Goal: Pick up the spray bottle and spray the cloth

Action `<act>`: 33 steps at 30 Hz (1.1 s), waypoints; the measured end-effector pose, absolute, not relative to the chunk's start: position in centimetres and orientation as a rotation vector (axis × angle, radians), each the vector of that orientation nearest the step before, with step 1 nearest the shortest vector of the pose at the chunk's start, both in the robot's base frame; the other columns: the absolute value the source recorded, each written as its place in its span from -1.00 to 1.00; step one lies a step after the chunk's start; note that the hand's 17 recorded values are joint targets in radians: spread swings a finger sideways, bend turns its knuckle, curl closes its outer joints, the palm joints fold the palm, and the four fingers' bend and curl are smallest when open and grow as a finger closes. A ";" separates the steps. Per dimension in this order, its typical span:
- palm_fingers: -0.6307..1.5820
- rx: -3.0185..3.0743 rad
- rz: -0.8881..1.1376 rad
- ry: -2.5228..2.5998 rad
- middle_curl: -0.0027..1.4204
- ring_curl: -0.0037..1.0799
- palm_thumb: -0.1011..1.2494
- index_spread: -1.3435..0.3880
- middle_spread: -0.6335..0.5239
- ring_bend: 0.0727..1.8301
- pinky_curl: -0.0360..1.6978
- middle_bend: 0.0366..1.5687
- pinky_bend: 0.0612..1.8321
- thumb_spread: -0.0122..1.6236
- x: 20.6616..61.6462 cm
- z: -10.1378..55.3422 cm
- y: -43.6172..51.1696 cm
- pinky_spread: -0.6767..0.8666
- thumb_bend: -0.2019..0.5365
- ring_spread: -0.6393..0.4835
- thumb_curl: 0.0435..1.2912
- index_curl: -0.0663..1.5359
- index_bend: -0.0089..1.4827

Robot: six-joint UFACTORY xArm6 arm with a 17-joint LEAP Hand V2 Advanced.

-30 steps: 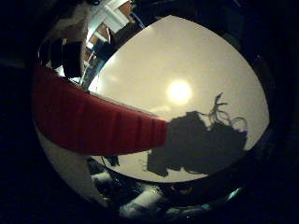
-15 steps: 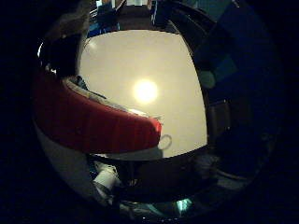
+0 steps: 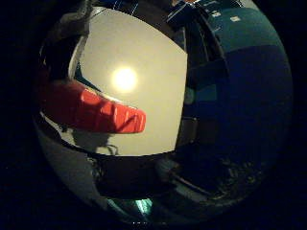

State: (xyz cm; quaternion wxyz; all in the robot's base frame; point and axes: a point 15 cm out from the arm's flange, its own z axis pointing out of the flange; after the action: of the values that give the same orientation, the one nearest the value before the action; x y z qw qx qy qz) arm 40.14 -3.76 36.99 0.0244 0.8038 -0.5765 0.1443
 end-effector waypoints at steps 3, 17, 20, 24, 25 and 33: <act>0.56 2.438 0.517 -1.704 0.23 0.70 0.69 0.31 -0.16 0.40 0.46 0.72 0.18 0.25 40.9 36.4 -2.8 -0.37 -0.50 -0.32 -0.04 0.19 0.59; 0.56 2.362 0.561 -1.566 0.22 0.70 0.67 0.31 -0.16 0.40 0.47 0.73 0.17 0.28 43.0 31.7 1.8 -0.38 -0.49 -0.33 -0.04 0.19 0.59; 0.56 2.364 0.561 -1.558 0.22 0.70 0.68 0.31 -0.16 0.40 0.47 0.73 0.17 0.29 43.0 31.6 2.0 -0.38 -0.49 -0.33 -0.04 0.19 0.59; 0.56 2.366 0.562 -1.555 0.23 0.70 0.68 0.31 -0.16 0.40 0.47 0.72 0.17 0.28 43.0 31.7 1.9 -0.38 -0.49 -0.33 -0.04 0.19 0.59; 0.56 2.368 0.562 -1.552 0.23 0.70 0.68 0.31 -0.16 0.40 0.47 0.72 0.17 0.28 43.0 31.7 1.9 -0.38 -0.49 -0.33 -0.04 0.19 0.59; 0.56 2.345 0.545 -1.592 0.24 0.70 0.68 0.31 -0.16 0.40 0.47 0.72 0.17 0.29 42.8 32.6 0.6 -0.39 -0.49 -0.32 -0.06 0.19 0.59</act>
State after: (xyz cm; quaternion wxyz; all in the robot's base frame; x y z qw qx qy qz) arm 42.83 0.59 32.58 0.1274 0.8057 -0.5473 0.1872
